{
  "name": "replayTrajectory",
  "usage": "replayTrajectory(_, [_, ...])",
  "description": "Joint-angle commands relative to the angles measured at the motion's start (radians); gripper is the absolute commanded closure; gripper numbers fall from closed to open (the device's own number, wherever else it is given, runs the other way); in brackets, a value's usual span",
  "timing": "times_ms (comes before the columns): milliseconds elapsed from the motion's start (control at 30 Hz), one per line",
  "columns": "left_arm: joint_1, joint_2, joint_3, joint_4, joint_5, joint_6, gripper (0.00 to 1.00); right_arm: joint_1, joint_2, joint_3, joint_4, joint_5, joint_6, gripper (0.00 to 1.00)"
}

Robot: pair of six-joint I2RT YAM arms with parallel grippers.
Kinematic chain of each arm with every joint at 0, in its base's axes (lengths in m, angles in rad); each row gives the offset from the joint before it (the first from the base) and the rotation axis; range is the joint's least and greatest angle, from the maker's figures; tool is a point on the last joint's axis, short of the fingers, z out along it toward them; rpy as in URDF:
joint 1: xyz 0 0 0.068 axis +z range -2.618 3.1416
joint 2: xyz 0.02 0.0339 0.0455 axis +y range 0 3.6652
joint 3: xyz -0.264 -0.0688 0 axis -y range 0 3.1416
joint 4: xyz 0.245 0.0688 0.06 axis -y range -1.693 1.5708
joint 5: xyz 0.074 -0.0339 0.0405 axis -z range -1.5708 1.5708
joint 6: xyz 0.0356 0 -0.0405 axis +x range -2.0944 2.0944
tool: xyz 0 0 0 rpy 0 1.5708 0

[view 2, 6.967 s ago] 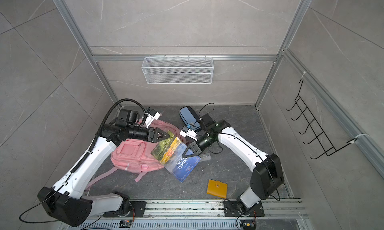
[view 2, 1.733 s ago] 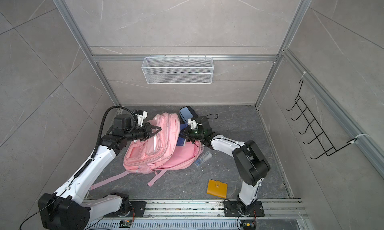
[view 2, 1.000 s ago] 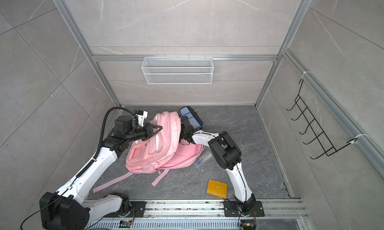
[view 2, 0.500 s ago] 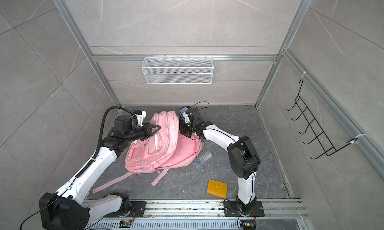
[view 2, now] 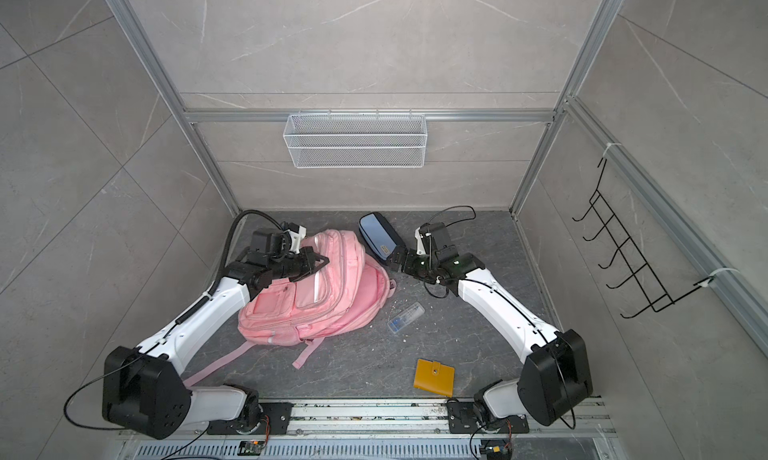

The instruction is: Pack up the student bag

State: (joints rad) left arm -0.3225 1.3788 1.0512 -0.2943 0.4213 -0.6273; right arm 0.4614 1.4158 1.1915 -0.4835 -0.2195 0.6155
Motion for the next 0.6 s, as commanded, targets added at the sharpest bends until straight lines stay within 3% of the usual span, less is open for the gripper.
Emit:
replayTrajectory(0, [-0.03,0.064,0.051,0.025,-0.092,0.003,0.98,0.027,-0.013,0.026,-0.093,0.041,-0.143,0.0])
replayTrajectory(67, [-0.041,0.089,0.061,0.031,-0.108,-0.028,0.89,0.052,-0.016,0.025,-0.093,0.04,-0.17,0.0])
replayTrajectory(300, [-0.043,0.0,0.095,-0.214,-0.192,-0.03,0.31,0.149,-0.007,0.016,-0.062,0.039,-0.208,0.02])
replayTrajectory(400, [-0.043,-0.116,0.037,-0.371,-0.205,-0.031,0.18,0.182,-0.002,0.014,-0.024,0.019,-0.229,0.02])
replayTrajectory(567, [-0.044,-0.367,-0.158,-0.563,-0.199,-0.136,0.14,0.206,0.02,0.007,0.025,-0.023,-0.256,0.01])
